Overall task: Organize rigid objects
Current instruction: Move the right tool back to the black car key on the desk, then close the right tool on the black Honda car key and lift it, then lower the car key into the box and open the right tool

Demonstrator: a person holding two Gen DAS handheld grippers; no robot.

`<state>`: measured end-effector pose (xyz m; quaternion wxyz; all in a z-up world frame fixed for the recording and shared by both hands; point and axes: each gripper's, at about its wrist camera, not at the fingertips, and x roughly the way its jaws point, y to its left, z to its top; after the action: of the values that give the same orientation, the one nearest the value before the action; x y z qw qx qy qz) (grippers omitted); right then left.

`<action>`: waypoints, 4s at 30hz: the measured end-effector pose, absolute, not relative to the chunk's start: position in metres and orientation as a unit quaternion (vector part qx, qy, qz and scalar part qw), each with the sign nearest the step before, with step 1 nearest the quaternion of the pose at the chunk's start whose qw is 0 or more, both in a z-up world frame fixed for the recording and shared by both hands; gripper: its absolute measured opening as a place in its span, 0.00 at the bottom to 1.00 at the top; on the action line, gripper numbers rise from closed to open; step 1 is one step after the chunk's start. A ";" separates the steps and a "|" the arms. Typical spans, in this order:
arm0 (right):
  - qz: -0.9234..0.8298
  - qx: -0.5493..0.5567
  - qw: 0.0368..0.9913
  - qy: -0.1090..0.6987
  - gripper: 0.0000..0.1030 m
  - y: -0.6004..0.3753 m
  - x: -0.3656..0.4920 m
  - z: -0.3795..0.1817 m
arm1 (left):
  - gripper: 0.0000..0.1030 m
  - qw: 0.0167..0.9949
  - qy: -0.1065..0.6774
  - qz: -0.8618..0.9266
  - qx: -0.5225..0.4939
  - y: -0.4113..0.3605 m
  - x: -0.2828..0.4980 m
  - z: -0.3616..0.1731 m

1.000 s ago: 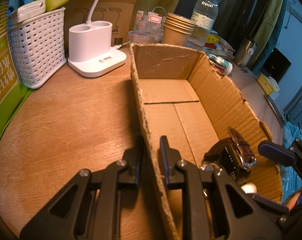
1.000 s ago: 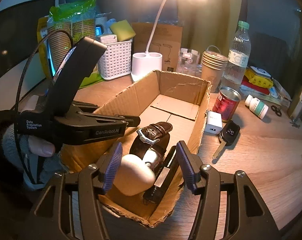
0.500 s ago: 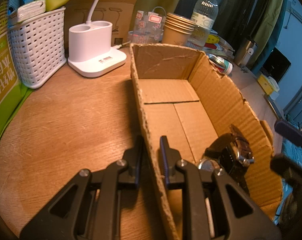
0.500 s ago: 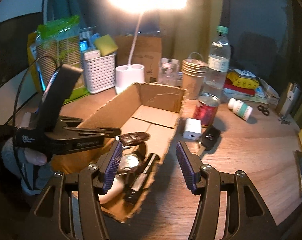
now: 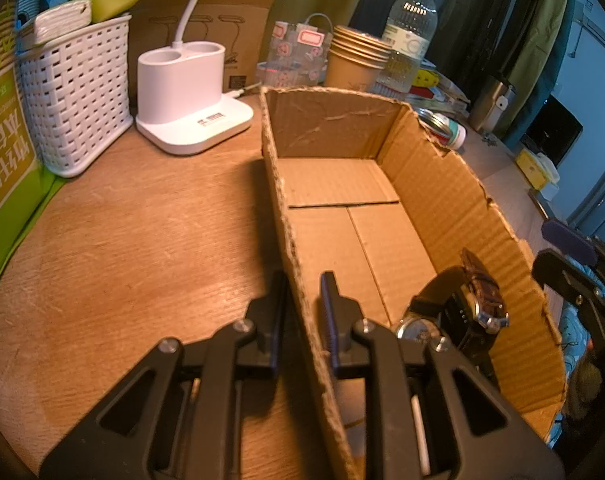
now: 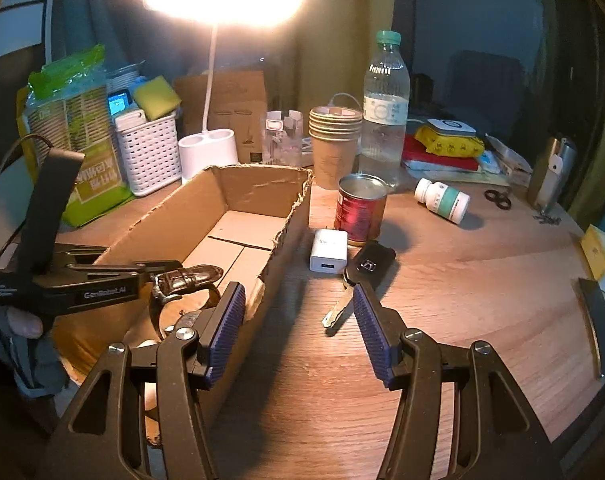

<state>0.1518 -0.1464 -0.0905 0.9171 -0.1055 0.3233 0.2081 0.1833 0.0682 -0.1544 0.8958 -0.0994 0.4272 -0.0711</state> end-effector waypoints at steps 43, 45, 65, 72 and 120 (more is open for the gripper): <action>0.148 -0.090 0.911 0.373 0.59 -0.177 0.225 -0.121 | 0.18 0.896 0.427 -0.071 -0.100 0.068 0.183 -0.154; 0.151 -0.100 0.908 0.379 0.59 -0.172 0.231 -0.125 | 0.18 0.896 0.427 -0.071 -0.100 0.068 0.183 -0.154; 0.140 -0.114 0.886 0.426 0.54 -0.156 0.284 -0.150 | 0.18 0.896 0.427 -0.071 -0.100 0.069 0.183 -0.154; 0.146 -0.095 0.892 0.418 0.41 -0.166 0.283 -0.146 | 0.18 0.896 0.427 -0.071 -0.100 0.069 0.183 -0.154; 0.237 -0.131 0.928 0.256 0.37 -0.112 0.170 -0.032 | 0.18 0.896 0.427 -0.071 -0.100 0.069 0.184 -0.154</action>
<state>0.1704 -0.1117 -0.0325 0.9279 -0.1306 0.2560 0.2375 0.1838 0.0690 -0.1544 0.8956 -0.1001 0.4275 -0.0715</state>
